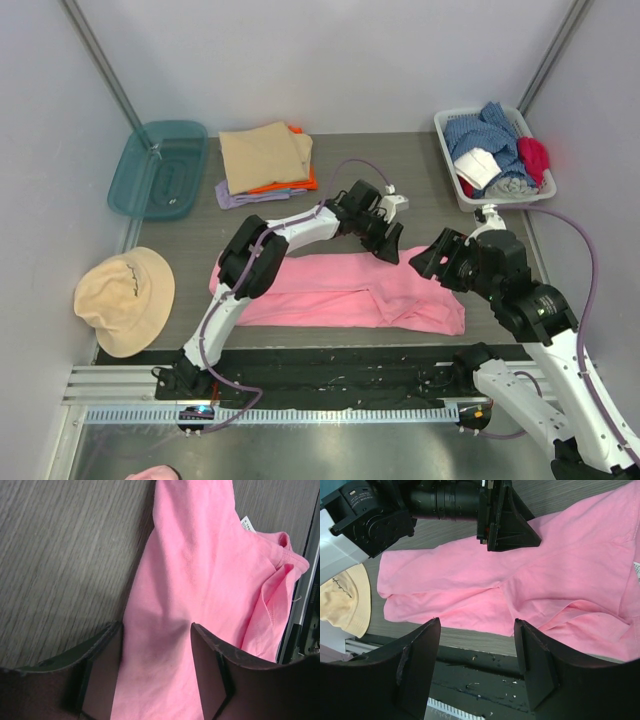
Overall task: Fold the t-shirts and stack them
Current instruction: Fold the tshirt
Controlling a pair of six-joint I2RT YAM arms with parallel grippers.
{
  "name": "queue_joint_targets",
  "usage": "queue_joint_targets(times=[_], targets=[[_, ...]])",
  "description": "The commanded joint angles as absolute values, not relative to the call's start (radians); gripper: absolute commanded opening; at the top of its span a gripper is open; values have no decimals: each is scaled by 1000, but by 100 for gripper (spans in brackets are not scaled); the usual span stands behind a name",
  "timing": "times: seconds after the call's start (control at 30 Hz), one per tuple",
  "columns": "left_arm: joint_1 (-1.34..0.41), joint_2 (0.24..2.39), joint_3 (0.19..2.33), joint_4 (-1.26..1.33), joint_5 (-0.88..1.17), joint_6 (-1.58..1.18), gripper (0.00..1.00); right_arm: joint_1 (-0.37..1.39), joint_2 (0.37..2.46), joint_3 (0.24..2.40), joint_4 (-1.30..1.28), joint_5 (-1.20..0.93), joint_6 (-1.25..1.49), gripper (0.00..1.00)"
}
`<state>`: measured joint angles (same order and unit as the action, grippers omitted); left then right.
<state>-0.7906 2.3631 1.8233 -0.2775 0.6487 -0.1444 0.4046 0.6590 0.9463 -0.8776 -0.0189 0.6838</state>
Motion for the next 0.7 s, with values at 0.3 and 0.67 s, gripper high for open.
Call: queue_joint_targets(times=[0.3, 0.67], targets=[[-798, 2425, 1838, -386, 772, -74, 39, 410, 660, 934, -870, -5, 670, 68], [-787, 2545, 2000, -396, 793, -158, 0, 410, 669, 908, -856, 41, 673, 68]])
